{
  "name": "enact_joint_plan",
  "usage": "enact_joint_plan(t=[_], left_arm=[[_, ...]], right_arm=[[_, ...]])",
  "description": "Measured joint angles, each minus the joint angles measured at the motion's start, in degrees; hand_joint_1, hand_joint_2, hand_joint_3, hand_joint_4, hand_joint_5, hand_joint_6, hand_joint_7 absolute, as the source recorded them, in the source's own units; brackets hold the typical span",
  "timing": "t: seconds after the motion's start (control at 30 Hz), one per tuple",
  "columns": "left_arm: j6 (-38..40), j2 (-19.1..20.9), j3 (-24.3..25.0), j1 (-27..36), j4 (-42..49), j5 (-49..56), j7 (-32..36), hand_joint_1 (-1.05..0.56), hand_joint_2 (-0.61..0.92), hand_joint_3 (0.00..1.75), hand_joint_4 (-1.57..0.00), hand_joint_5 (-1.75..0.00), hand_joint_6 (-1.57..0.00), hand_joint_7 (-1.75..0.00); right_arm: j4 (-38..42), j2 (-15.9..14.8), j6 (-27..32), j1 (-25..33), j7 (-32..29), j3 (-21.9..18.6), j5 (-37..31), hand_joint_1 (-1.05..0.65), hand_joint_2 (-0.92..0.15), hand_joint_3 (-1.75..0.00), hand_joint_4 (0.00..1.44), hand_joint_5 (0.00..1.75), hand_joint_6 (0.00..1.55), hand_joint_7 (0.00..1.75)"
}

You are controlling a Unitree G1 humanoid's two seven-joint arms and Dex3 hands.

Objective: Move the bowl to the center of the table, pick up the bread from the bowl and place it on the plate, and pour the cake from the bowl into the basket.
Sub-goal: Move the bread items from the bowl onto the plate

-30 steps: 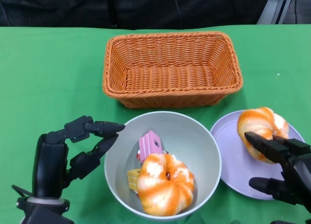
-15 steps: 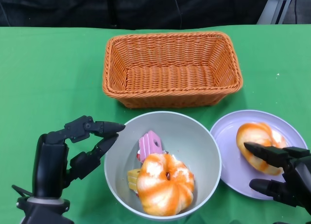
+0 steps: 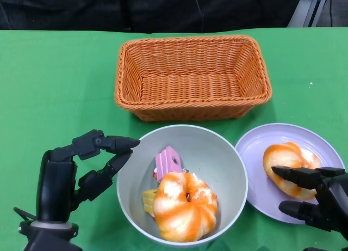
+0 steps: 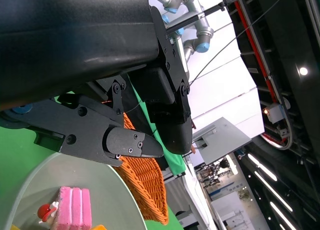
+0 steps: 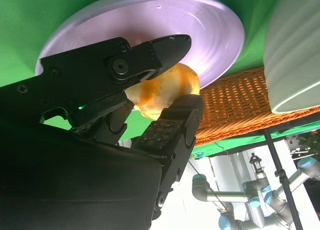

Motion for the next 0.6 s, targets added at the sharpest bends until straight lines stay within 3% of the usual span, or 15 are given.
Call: enact_joint_plan(t=[0.27,0.5,0.6], left_arm=[[-0.03,0.03,-0.10,0.00,0.00,0.02,0.00,-0.23,0.92,0.21,-0.80,-1.06,-1.01,-0.52],[-0.02,0.04,-0.13,0.03,0.00,0.06,0.00,-0.23,0.92,0.22,-0.80,-1.06,-1.00,-0.52],[-0.03,0.12,-0.10,0.03,0.00,0.15,0.01,-0.23,0.92,0.22,-0.80,-1.07,-1.01,-0.52]], right_arm=[[-2.08,-0.02,0.59,0.33,2.57,-0.08,0.13,-0.71,-0.92,-0.08,0.56,0.00,0.66,0.00],[-3.07,-0.01,1.76,1.08,3.29,-0.12,0.11,-0.72,-0.92,-0.08,0.59,0.02,0.61,0.00],[-3.04,0.00,1.52,1.11,2.21,-0.12,0.01,-0.67,-0.92,-0.04,0.77,0.09,0.62,0.01]])
